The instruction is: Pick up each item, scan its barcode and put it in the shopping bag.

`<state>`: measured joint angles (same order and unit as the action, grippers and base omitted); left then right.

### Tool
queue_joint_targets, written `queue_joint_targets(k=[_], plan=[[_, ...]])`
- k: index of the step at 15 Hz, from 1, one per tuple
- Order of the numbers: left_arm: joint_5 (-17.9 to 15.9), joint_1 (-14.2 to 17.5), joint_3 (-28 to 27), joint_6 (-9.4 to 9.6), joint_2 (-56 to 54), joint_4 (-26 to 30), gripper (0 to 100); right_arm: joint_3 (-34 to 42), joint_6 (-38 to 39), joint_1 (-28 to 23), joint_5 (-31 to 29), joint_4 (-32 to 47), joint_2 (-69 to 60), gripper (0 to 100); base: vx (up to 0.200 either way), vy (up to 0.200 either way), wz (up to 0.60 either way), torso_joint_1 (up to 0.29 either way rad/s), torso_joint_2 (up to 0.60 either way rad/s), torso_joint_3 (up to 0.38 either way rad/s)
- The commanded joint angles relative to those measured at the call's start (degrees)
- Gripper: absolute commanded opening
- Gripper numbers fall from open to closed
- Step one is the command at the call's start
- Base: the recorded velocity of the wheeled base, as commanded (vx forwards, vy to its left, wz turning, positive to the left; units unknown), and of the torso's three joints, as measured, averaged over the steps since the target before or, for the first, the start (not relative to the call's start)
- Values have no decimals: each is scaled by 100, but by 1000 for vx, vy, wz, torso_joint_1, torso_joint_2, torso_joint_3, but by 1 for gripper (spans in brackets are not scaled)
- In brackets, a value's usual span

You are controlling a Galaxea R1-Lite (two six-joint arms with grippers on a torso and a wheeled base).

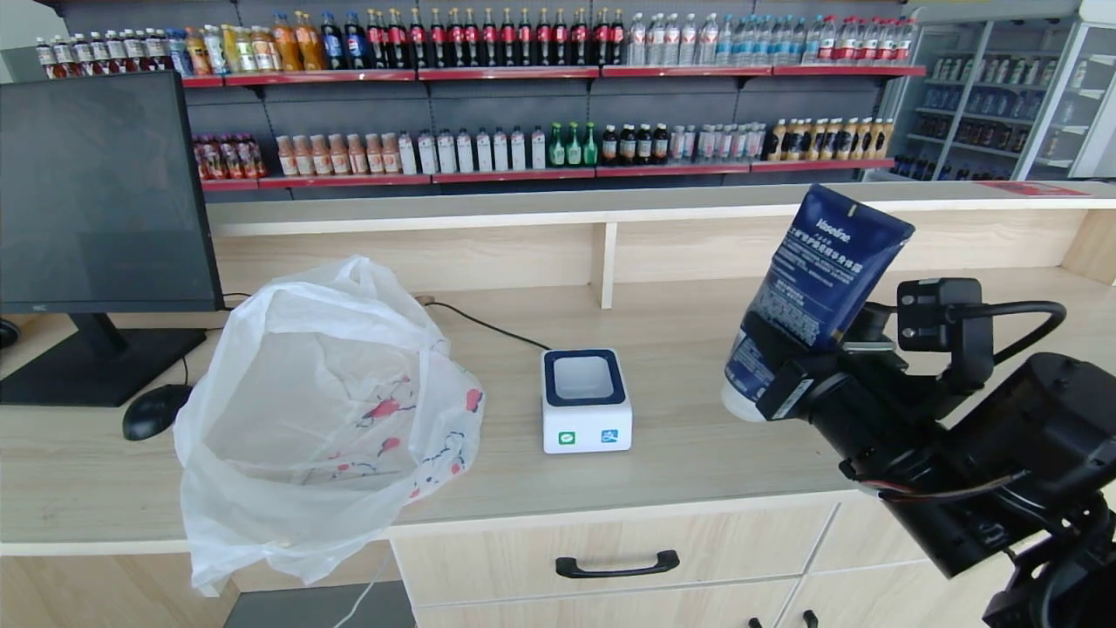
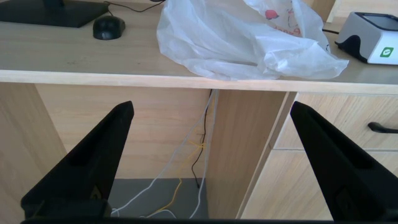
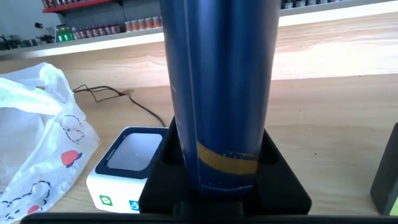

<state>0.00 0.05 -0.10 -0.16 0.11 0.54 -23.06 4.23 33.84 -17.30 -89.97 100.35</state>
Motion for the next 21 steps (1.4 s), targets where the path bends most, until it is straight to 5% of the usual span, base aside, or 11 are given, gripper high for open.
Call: queue_joint_targets(k=[1,12,19,21], plan=[[0,4,1,-2,-2,-1,100,144,-1,158,7,-3,-130,0,0,0,0,0,0,0],[0,4,1,-2,-2,-1,100,909,-203,439,368,-3,-561,0,0,0,0,0,0,0],[0,4,1,-2,-2,-1,100,645,667,553,2196,-3,-455,0,0,0,0,0,0,0],[0,4,1,-2,-2,-1,100,470,1238,923,2398,-3,-482,0,0,0,0,0,0,0]])
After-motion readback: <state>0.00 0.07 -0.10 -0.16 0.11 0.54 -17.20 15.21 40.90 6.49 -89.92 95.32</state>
